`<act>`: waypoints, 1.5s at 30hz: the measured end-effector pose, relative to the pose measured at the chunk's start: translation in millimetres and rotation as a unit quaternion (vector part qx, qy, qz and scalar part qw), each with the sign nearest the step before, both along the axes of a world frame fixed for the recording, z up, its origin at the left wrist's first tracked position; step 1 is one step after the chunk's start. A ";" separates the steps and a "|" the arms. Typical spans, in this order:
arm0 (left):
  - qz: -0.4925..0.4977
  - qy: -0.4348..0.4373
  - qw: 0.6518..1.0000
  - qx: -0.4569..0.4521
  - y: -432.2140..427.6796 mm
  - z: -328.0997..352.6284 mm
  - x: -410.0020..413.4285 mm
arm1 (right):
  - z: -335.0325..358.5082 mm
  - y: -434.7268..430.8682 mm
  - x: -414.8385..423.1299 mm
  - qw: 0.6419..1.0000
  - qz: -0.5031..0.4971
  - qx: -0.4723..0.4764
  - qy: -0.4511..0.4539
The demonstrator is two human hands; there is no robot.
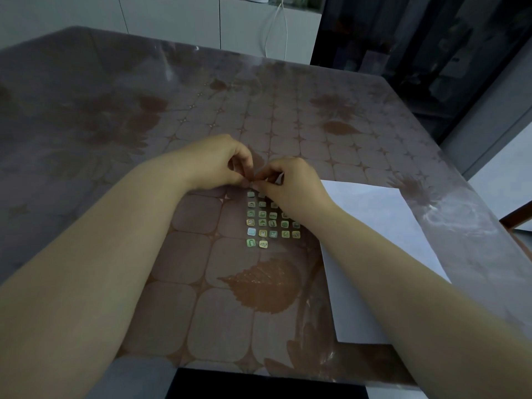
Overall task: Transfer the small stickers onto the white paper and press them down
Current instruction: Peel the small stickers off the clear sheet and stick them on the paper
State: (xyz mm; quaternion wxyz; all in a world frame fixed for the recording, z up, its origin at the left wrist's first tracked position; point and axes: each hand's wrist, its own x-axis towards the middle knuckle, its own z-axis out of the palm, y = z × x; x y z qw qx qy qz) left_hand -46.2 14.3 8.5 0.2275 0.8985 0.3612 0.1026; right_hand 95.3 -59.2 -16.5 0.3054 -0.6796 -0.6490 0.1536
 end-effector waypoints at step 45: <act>-0.019 -0.071 0.994 0.084 -0.7 -6.3 10.2 | 15.7 -33.2 83.6 0.969 -0.171 -0.126 0.127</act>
